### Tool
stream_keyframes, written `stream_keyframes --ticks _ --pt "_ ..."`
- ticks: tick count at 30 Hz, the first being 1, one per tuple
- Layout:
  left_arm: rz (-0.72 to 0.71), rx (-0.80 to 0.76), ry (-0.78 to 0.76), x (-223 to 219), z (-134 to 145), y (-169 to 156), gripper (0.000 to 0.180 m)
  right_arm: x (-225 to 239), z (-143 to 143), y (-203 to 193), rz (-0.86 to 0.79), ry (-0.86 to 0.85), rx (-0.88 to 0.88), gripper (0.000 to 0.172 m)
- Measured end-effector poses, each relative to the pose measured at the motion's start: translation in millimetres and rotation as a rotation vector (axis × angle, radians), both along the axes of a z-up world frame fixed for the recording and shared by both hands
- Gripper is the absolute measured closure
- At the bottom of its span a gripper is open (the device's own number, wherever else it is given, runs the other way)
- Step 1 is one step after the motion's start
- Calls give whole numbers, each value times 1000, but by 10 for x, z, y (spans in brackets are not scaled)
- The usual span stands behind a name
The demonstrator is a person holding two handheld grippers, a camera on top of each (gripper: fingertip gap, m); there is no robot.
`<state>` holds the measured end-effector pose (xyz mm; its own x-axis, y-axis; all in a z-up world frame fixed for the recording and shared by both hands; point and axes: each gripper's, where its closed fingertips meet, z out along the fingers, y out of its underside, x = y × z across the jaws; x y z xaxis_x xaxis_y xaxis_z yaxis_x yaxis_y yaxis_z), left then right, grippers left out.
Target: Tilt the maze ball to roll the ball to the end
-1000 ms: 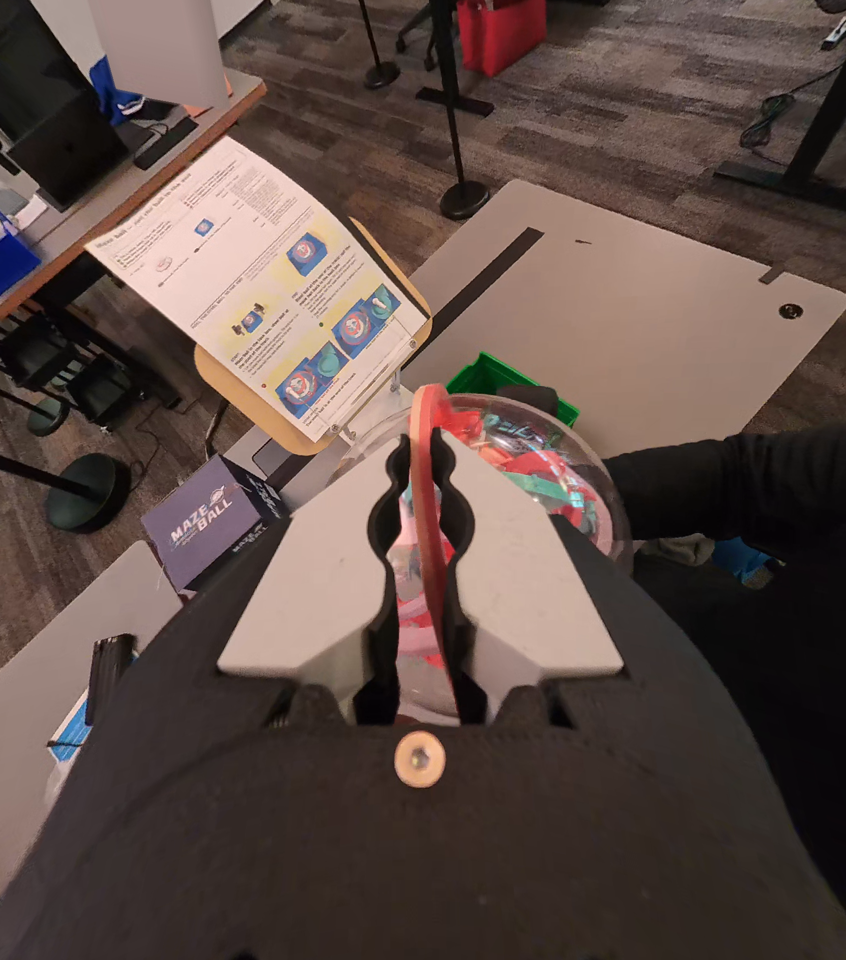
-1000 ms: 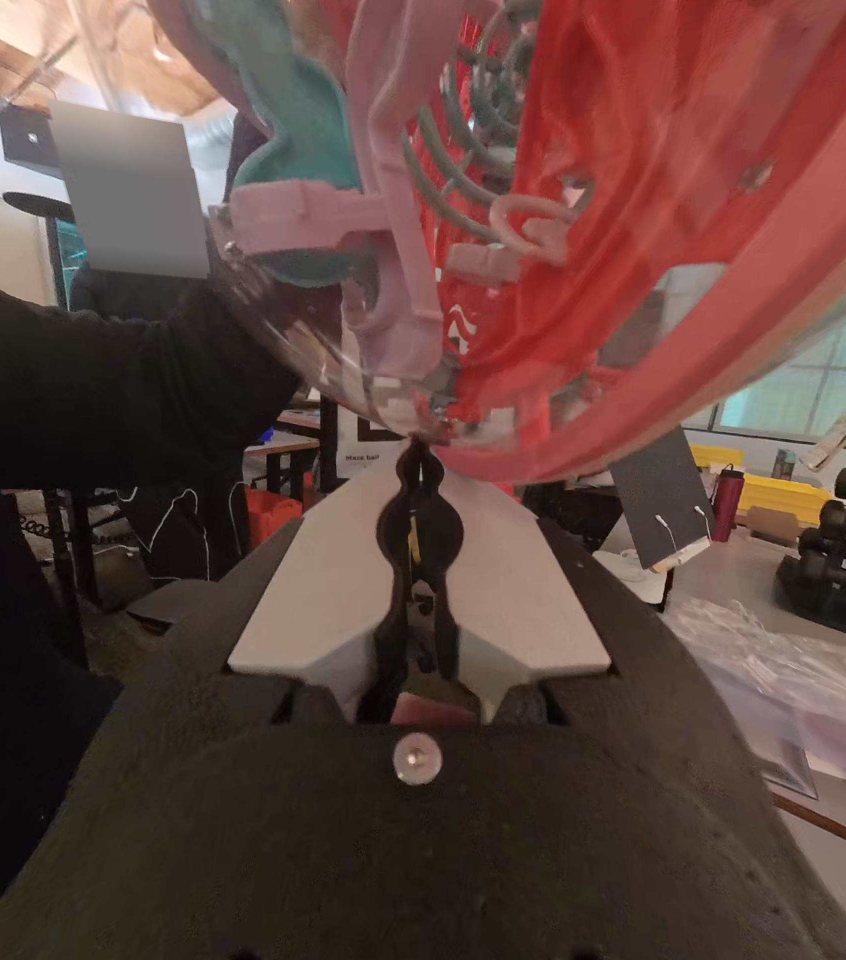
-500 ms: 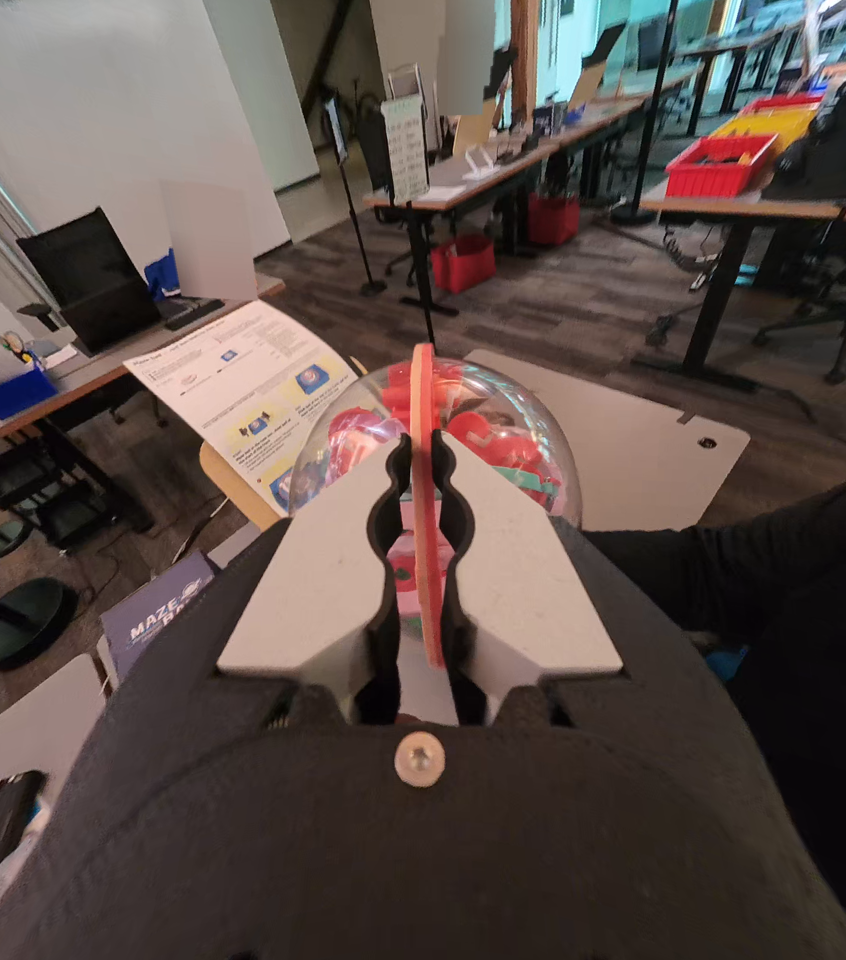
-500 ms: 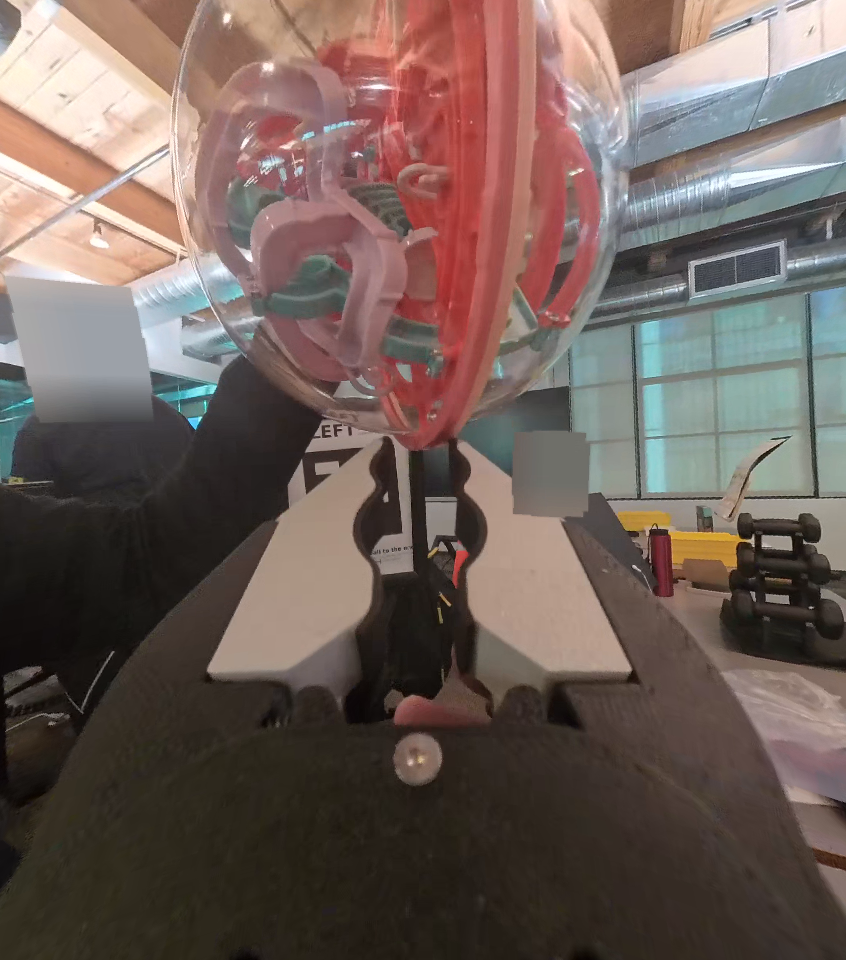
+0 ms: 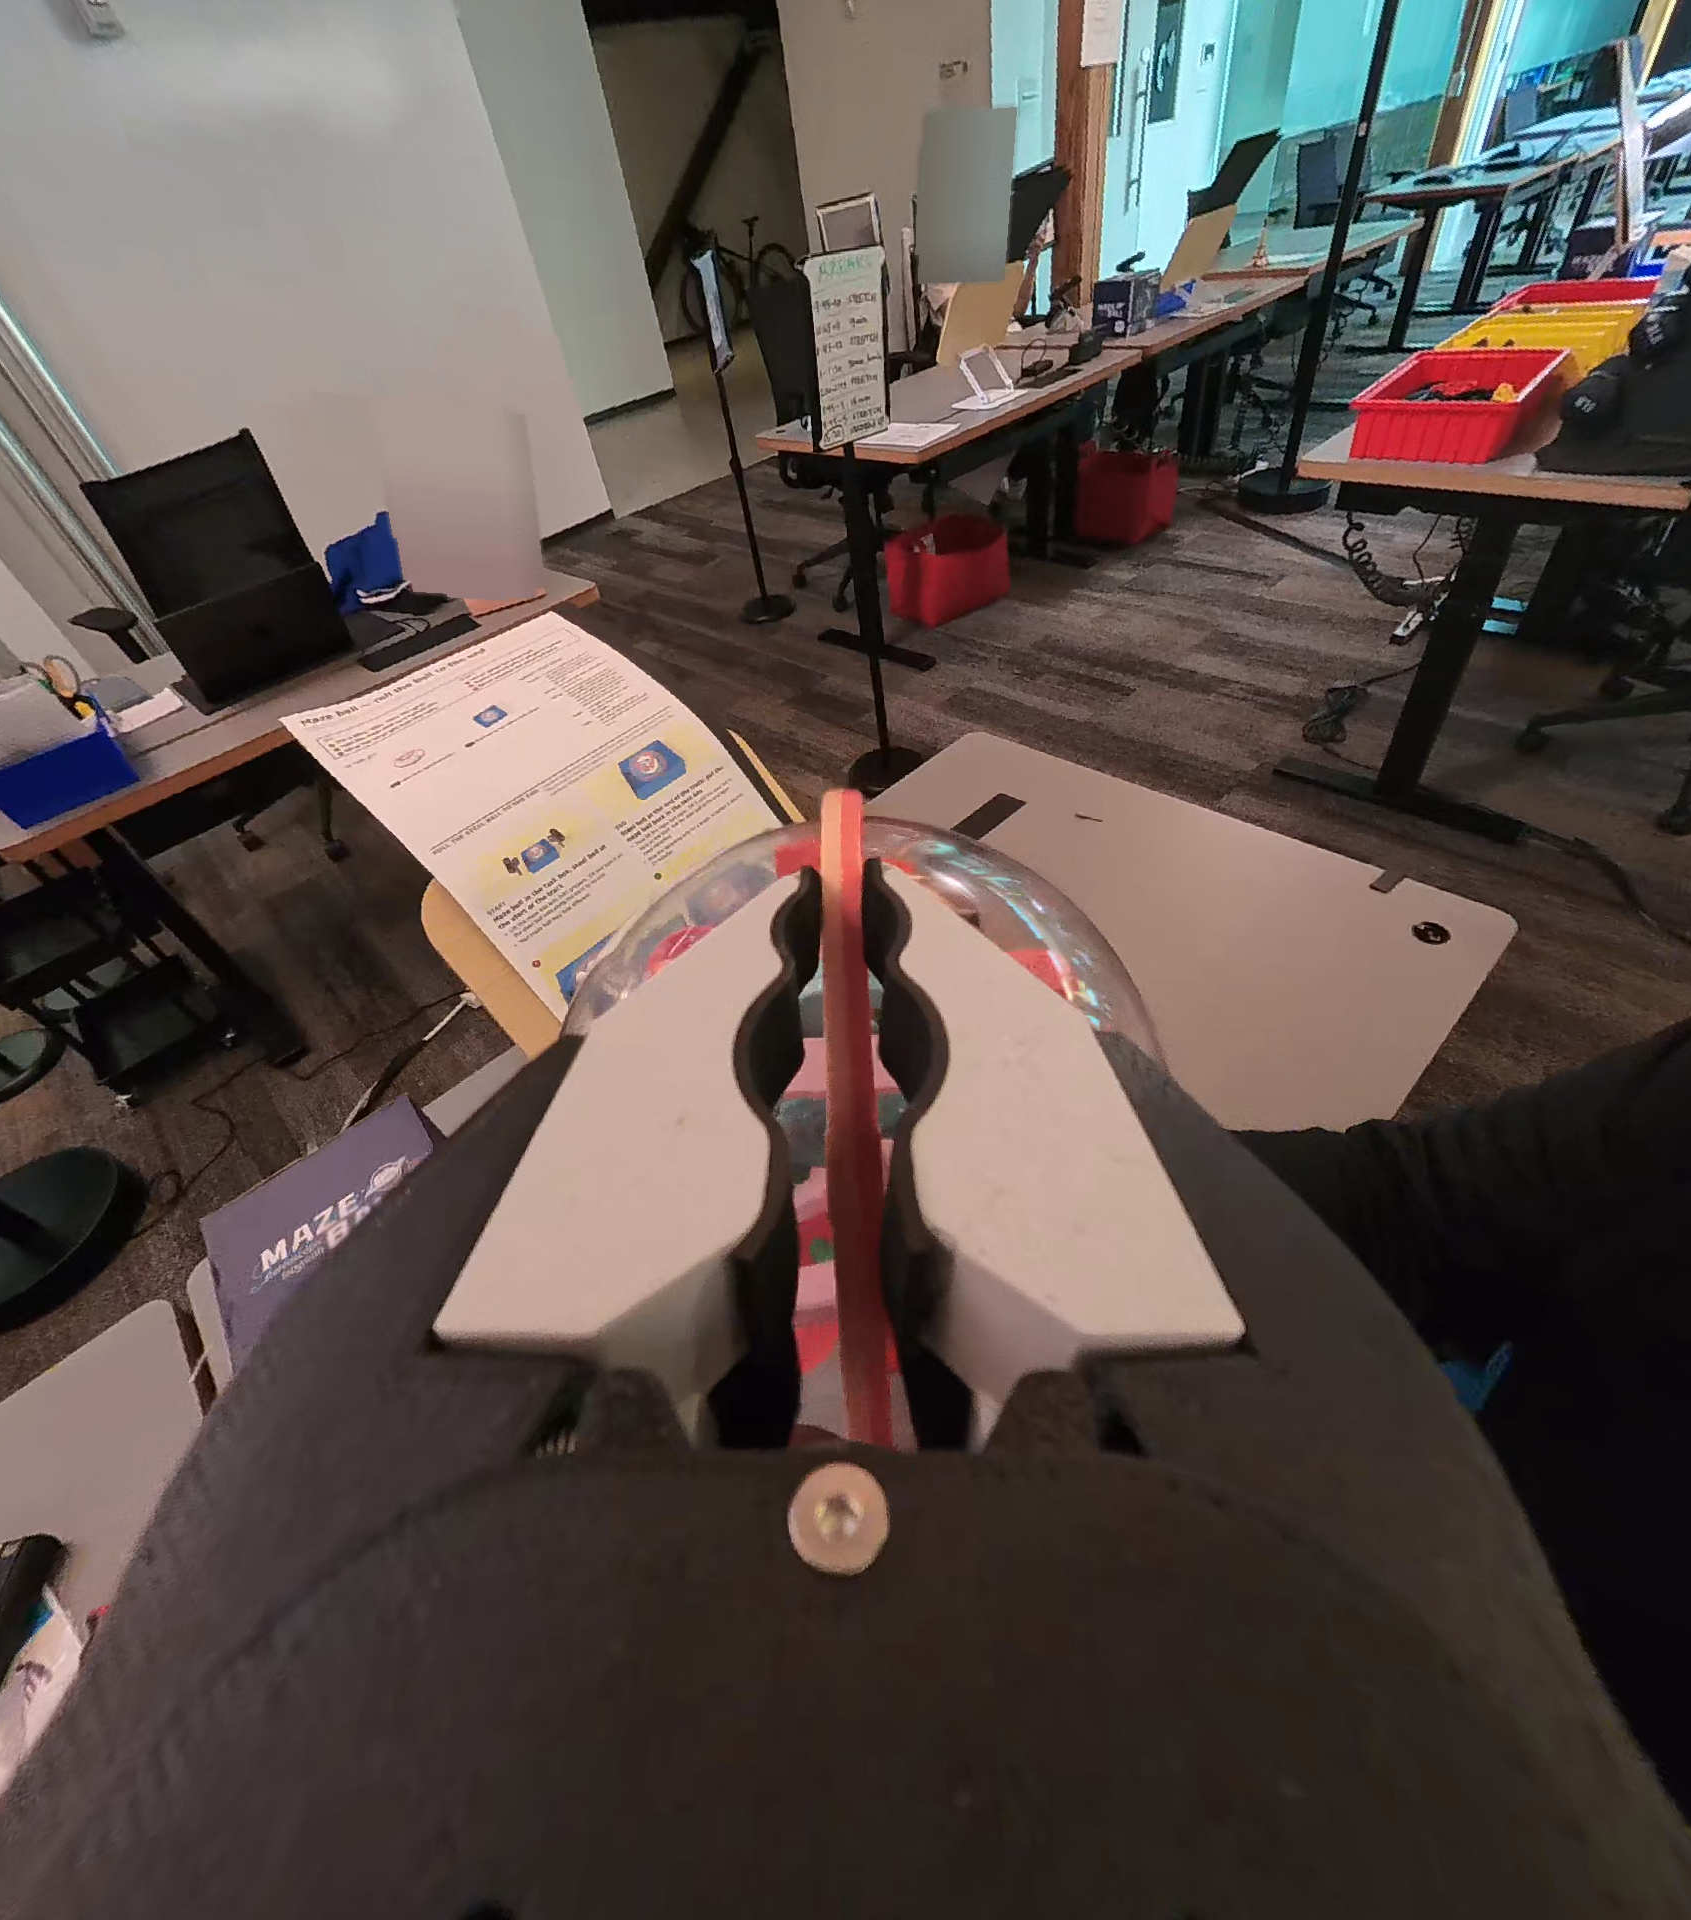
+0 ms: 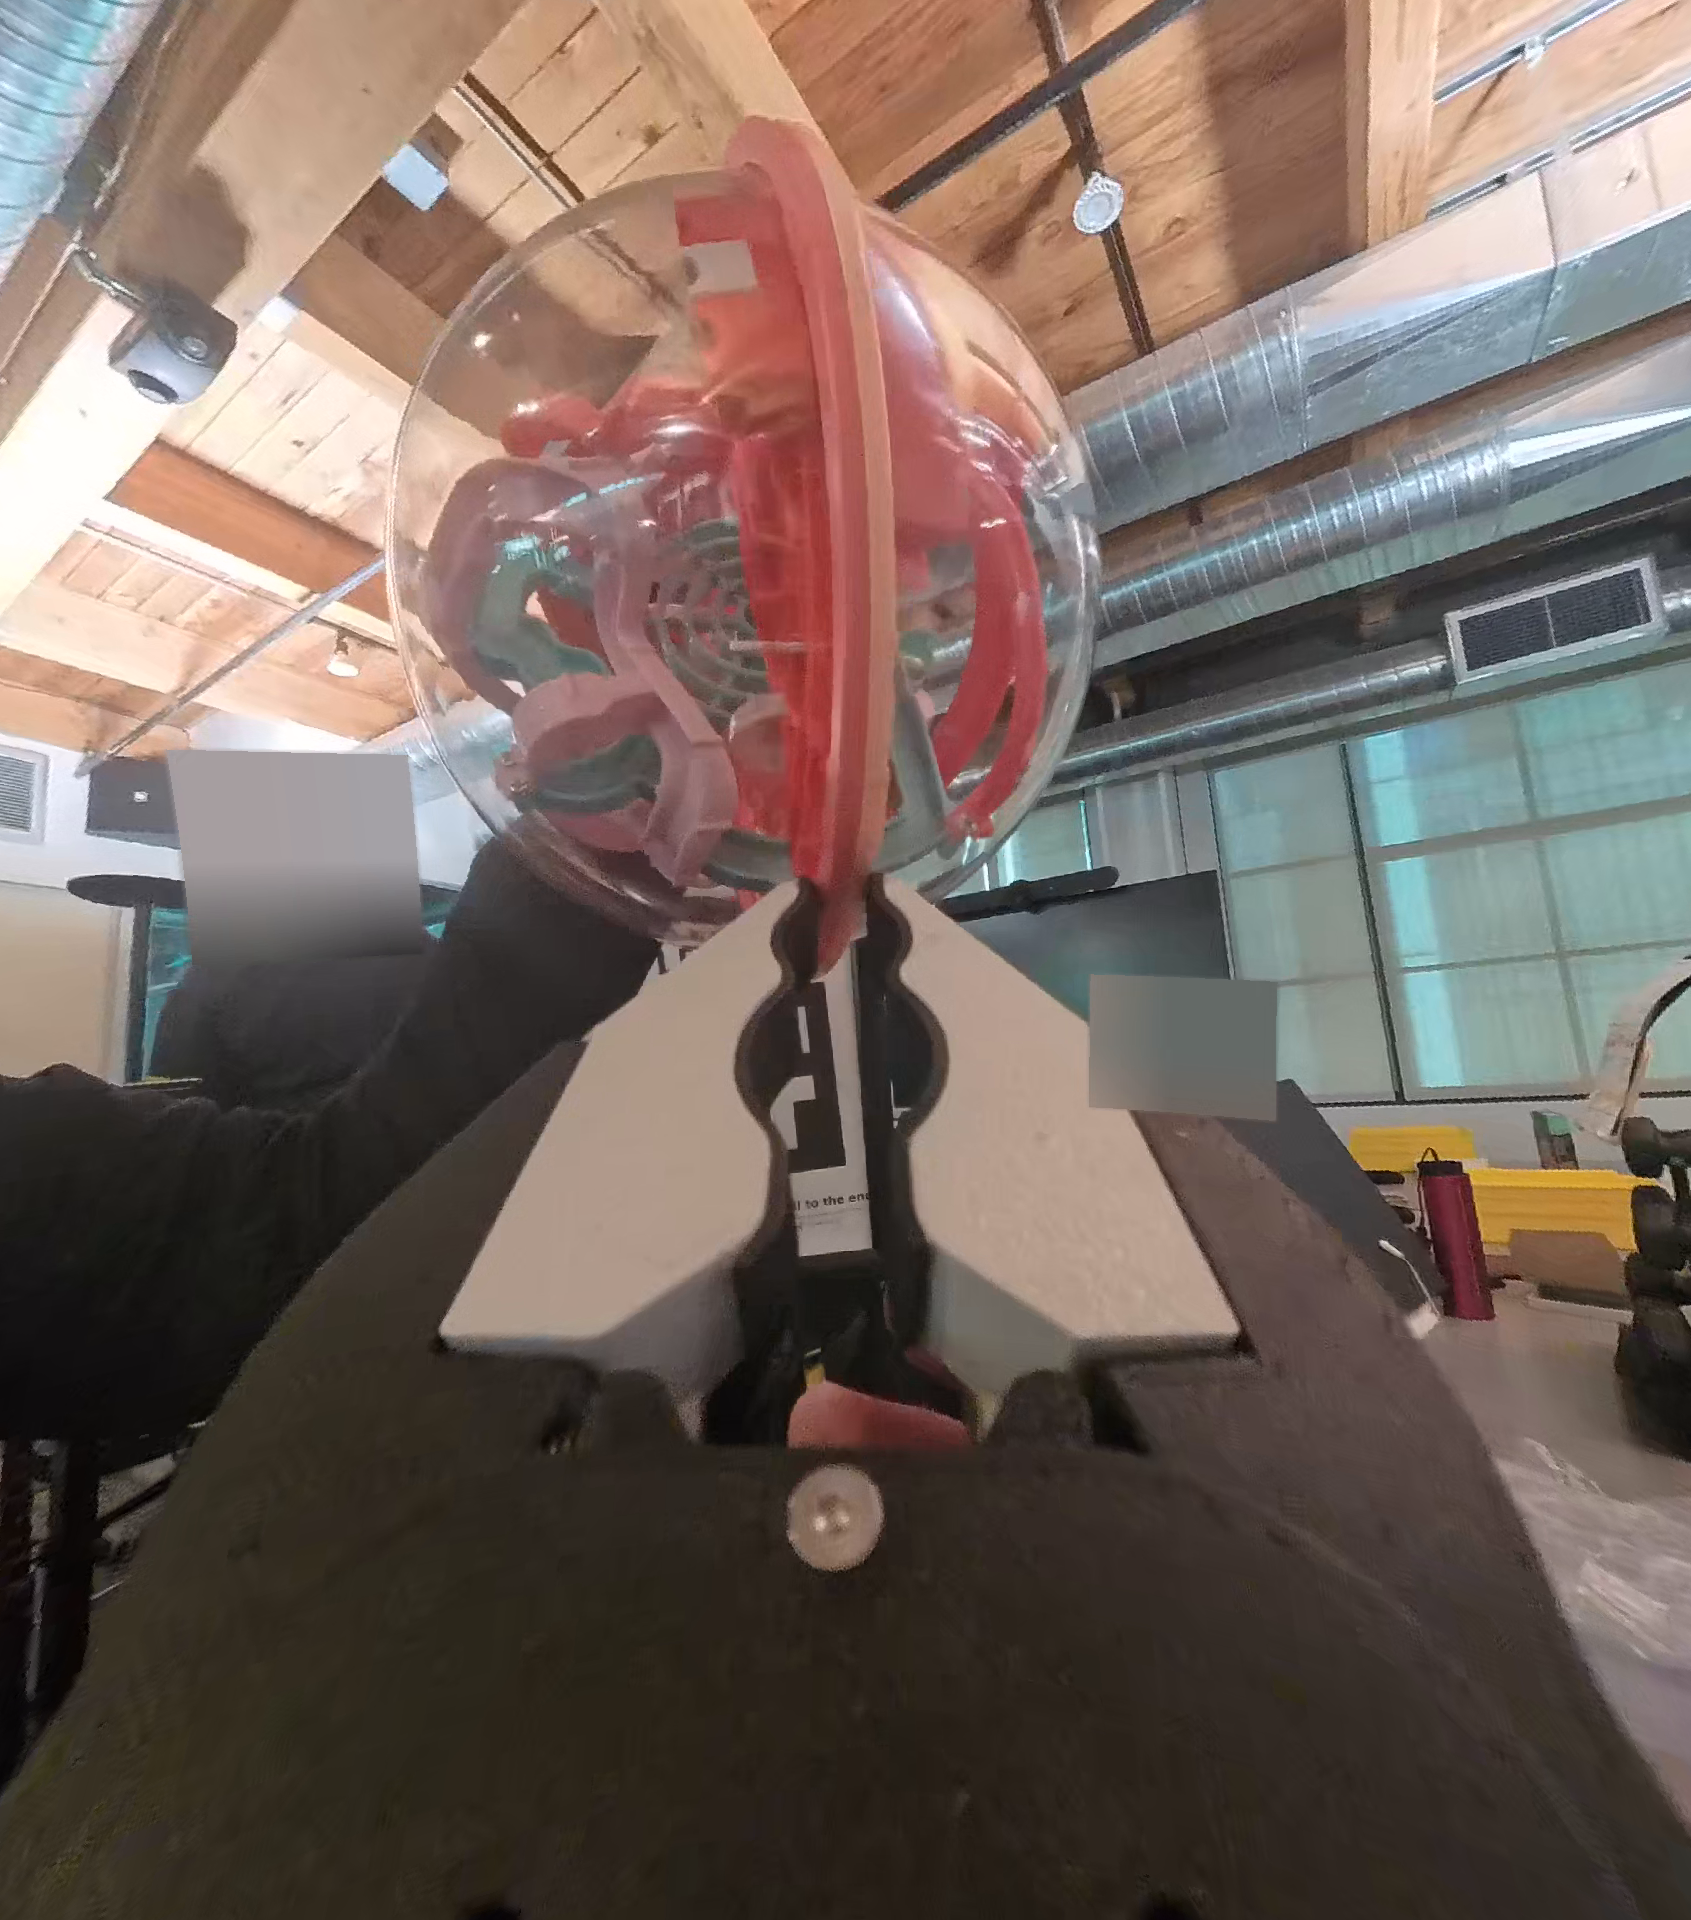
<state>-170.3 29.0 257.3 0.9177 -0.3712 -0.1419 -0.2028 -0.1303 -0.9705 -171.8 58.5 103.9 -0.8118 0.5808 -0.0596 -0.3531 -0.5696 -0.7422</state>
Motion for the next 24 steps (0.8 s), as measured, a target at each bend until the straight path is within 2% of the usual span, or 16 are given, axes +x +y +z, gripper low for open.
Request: stream_keyframes --ticks 6,12,17,24 --pt "26 -99 43 15 -46 110 174 -5 -98 -105 91 -26 -9 166" --pt "73 -251 238 212 -128 275 174 -135 -134 -229 202 -28 -97 166" --pt "174 -419 464 385 -149 437 175 -156 -24 -393 269 28 -134 166" --pt "233 -671 593 513 -272 727 175 -206 151 -505 327 66 -210 166"
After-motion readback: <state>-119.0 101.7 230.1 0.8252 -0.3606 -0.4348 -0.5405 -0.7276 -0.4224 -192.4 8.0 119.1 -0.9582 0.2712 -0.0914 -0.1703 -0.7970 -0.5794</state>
